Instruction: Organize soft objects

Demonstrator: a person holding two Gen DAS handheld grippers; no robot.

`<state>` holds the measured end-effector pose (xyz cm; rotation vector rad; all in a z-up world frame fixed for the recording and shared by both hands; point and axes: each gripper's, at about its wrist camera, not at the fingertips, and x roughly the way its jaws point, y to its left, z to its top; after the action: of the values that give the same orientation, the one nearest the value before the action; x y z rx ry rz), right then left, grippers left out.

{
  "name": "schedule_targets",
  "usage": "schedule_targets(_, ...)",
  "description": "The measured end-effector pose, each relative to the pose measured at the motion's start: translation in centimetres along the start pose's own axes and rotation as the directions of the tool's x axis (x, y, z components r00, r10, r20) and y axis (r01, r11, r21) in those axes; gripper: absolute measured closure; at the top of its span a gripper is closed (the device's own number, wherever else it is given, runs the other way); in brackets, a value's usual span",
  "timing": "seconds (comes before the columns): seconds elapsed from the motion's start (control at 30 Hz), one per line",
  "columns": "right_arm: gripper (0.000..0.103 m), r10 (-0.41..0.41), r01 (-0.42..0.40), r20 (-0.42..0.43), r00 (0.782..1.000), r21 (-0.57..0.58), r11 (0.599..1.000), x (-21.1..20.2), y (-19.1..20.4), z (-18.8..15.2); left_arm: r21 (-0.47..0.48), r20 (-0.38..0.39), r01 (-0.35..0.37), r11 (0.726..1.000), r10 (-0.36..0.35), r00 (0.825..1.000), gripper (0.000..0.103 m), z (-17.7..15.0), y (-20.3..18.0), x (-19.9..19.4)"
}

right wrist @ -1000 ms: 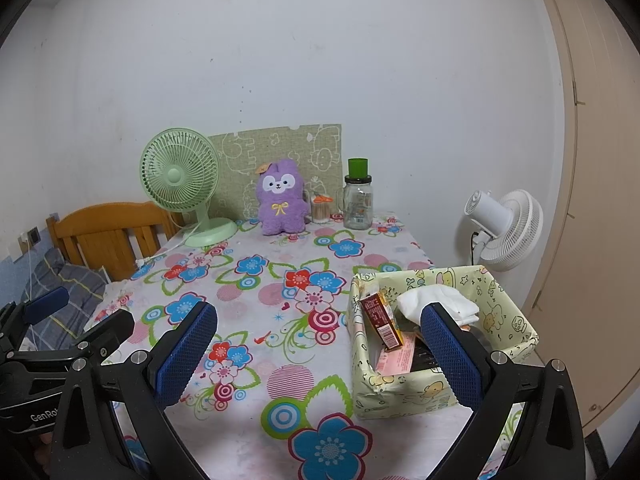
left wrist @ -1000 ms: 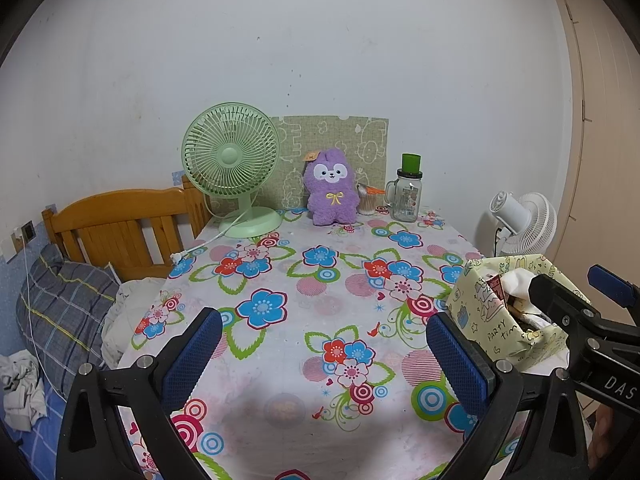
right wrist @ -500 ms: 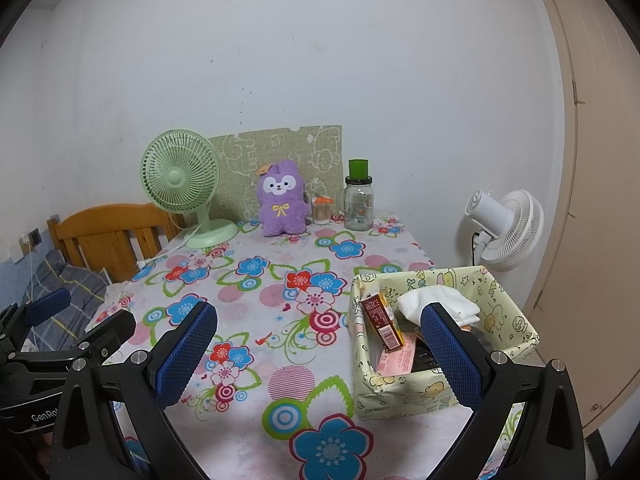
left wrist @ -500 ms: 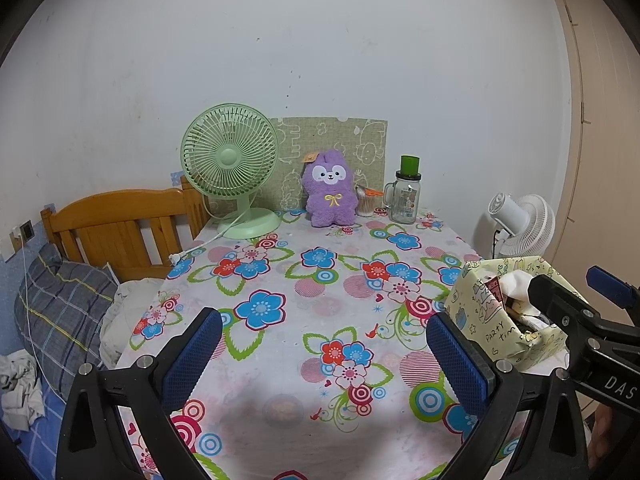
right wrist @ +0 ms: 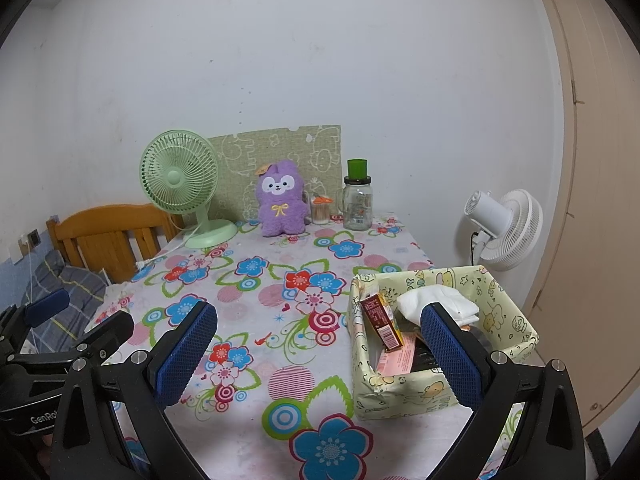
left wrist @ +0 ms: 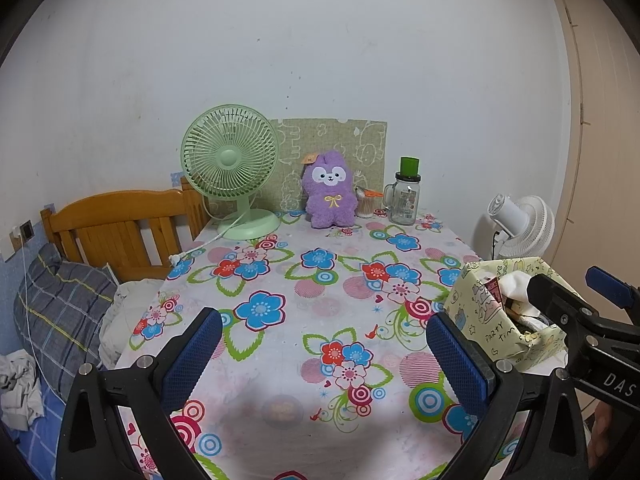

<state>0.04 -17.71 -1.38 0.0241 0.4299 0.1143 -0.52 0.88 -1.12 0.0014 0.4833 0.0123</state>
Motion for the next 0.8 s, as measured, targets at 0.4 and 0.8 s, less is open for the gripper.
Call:
schedule_targets(0.4,0.000,-0.001,0.001,0.000,1.000,-0.001,1.000,-0.02,0.05,-0.01,-0.001,0.000,0.001,1.000,-0.001,1.000,0.000,-0.01,0.00,-0.05)
schedule_targets(0.8,0.000,0.000,0.000,0.000,1.000,-0.001,1.000,-0.01,0.03,-0.03,-0.001,0.000,0.000,1.000,0.000,1.000,0.000,-0.01,0.03,-0.05)
